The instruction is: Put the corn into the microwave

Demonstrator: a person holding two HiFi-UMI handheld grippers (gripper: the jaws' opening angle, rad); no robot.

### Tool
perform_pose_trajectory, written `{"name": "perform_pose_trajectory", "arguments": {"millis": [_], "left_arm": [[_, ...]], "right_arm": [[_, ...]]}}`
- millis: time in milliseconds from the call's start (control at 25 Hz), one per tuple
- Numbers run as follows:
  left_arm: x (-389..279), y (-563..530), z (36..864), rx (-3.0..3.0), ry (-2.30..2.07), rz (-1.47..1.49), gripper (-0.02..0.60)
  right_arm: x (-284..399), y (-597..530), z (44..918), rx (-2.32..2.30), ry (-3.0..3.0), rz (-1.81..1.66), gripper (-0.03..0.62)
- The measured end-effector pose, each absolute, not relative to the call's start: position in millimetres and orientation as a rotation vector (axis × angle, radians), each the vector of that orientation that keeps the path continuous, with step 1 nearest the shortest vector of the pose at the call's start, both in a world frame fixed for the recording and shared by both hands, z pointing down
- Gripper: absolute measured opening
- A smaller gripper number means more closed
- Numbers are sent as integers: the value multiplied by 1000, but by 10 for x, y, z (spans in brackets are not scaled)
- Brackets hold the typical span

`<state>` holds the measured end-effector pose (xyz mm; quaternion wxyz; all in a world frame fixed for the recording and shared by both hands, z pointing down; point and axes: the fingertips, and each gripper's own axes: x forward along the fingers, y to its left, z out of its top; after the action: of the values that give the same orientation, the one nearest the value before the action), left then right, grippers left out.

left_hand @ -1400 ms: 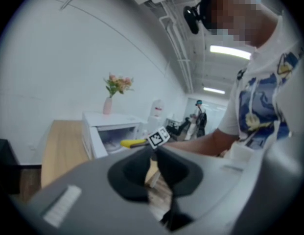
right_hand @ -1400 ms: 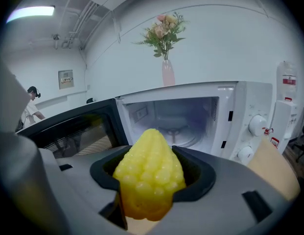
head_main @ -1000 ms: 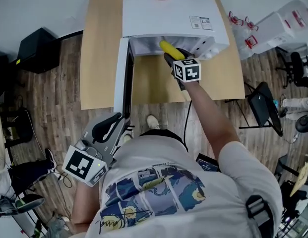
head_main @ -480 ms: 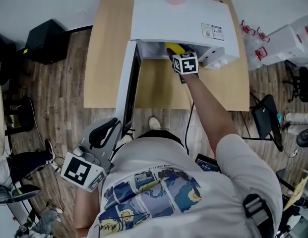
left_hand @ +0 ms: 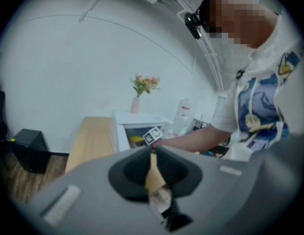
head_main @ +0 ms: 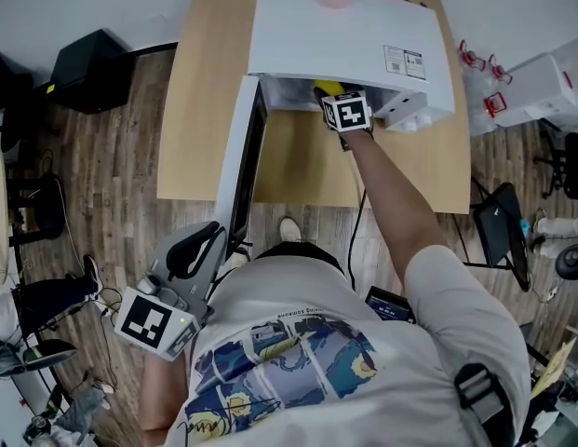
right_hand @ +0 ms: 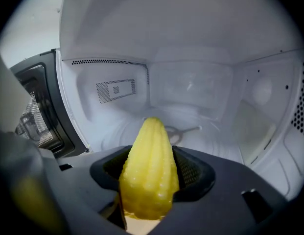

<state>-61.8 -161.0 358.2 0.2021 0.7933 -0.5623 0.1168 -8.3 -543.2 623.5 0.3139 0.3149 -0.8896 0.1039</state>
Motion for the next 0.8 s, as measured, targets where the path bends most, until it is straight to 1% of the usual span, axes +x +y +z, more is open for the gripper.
{"name": "perform_pose_trajectory", "arguments": {"millis": [400,800], "left_arm": [[-605,-1647,3622,2206,-1556,338,43],[-622,-1660,3634,2219,-1540,335,43]], "right_arm": [[-182,-5437,6240,787,-2342,316,256],[-119,-5435,6212,816,-2348,336,258]]}}
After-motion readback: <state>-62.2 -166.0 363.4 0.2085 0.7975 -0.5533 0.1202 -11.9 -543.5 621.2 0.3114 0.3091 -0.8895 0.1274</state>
